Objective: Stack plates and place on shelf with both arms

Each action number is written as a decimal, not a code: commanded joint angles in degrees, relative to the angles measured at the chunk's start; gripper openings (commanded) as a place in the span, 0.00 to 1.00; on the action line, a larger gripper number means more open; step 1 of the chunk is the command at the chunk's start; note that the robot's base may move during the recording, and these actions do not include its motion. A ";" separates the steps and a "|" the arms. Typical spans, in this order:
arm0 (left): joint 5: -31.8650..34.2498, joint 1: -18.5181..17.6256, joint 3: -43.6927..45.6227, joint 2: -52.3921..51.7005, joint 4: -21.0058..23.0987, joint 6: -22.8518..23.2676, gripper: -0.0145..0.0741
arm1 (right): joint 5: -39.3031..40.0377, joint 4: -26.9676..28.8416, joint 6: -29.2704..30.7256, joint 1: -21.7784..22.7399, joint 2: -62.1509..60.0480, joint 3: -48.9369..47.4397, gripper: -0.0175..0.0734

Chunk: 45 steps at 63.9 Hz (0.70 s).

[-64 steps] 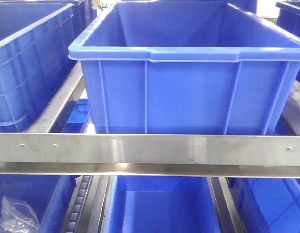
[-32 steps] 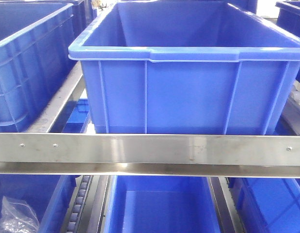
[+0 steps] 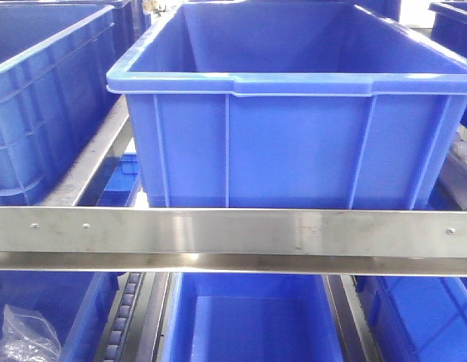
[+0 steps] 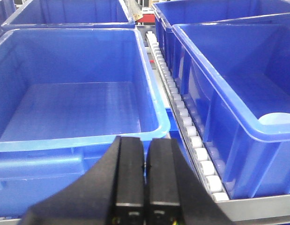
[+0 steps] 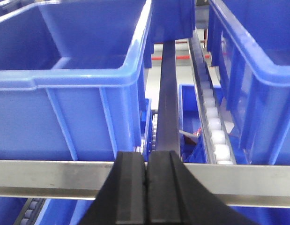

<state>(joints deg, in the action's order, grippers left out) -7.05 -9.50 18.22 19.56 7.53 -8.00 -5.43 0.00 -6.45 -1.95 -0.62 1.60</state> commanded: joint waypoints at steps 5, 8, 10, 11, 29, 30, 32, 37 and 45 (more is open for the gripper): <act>5.21 -0.02 1.66 0.34 0.49 0.27 0.26 | 4.51 -0.80 -0.05 0.40 -1.07 0.11 0.26; 5.21 -0.02 1.66 0.34 0.49 0.27 0.26 | 4.44 -0.80 -0.05 0.40 -1.07 0.11 0.26; 5.21 -0.02 1.66 0.34 0.49 0.27 0.26 | 4.44 -0.80 -0.05 0.40 -1.07 0.11 0.26; 5.21 -0.02 1.66 0.34 0.49 0.27 0.26 | 4.44 -0.80 -0.05 0.40 -1.07 0.11 0.26; 5.21 -0.02 1.66 0.34 0.49 0.27 0.26 | 4.44 -0.80 -0.05 0.40 -1.07 0.11 0.26; 5.21 -0.02 1.66 0.34 0.49 0.27 0.26 | 4.44 -0.80 -0.05 0.40 -1.07 0.11 0.26; 5.21 -0.02 1.66 0.34 0.49 0.27 0.26 | 4.44 -0.80 -0.05 0.40 -1.07 0.11 0.26; 5.46 0.13 1.33 -0.18 0.37 0.27 0.26 | 4.44 -0.80 -0.05 0.40 -1.07 0.11 0.26; 7.68 3.59 -2.30 -4.13 0.26 0.27 0.26 | 4.44 -0.80 -0.05 0.40 -1.07 0.11 0.26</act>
<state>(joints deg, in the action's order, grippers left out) -5.96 -8.03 16.49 17.58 7.53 -8.00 -5.56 0.00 -6.59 -1.95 -0.62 1.60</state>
